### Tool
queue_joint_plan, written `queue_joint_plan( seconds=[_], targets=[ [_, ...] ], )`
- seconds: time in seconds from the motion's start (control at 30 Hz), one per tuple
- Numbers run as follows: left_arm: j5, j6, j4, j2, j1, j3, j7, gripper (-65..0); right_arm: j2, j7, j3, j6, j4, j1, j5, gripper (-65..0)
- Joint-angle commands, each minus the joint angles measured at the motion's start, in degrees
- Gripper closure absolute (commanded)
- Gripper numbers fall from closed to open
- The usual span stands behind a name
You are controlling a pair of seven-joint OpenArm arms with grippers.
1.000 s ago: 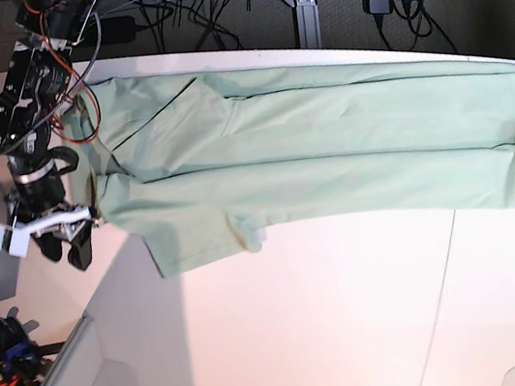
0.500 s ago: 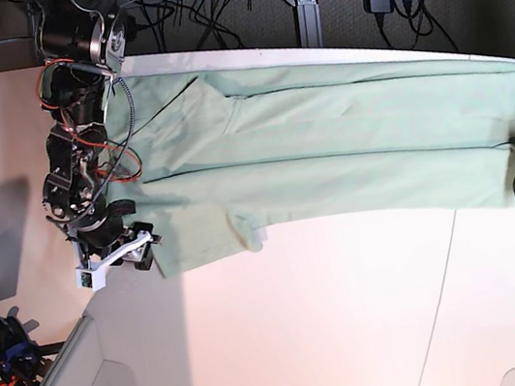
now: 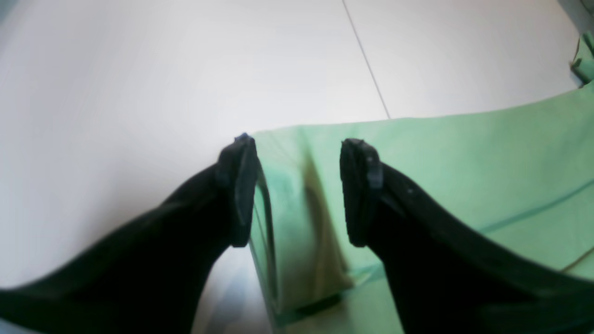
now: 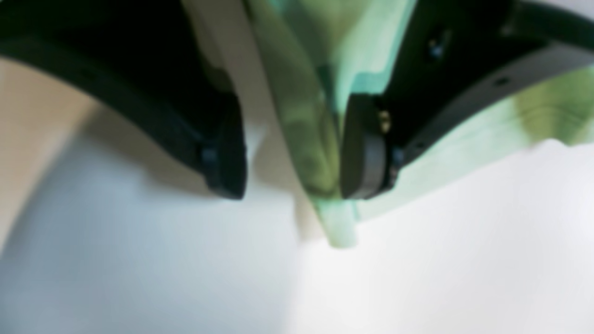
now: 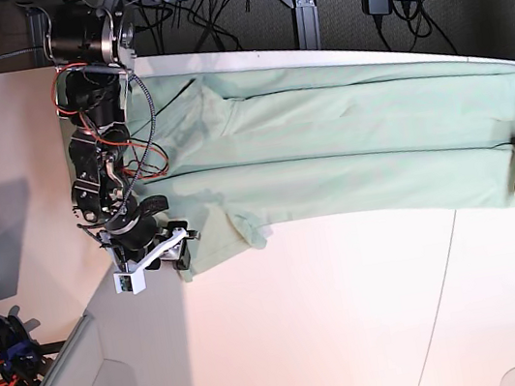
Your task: Fold the T-shirt properly
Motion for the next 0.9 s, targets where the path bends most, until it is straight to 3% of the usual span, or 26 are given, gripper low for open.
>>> queue_joint_plan(
  seconds=[0.0, 0.17, 0.4, 0.87],
  targets=[
    [-0.4, -0.4, 0.7, -1.3, -1.0, -0.4, -1.3, -32.2, 0.1, -0.8, -0.1, 0.3, 0.6, 0.9, -0.2, -28.1],
    [1.5, -0.4, 0.6, -1.2, -1.0, -0.4, -1.3, -32.2, 0.1, 0.5, -0.1, 0.3, 0.7, 0.3, -0.1, -0.9],
    [2.3, -0.4, 0.6, -1.3, -0.9, -0.4, -1.6, -32.2, 0.0, 0.6, -0.1, 0.5, 4.5, -1.2, 0.8, 0.0],
    [1.7, -0.4, 0.7, -1.3, 0.4, -0.4, -1.4, -32.2, 0.0, -2.8, 0.1, 0.5, 55.9, -32.4, 4.5, 0.0]
  ],
)
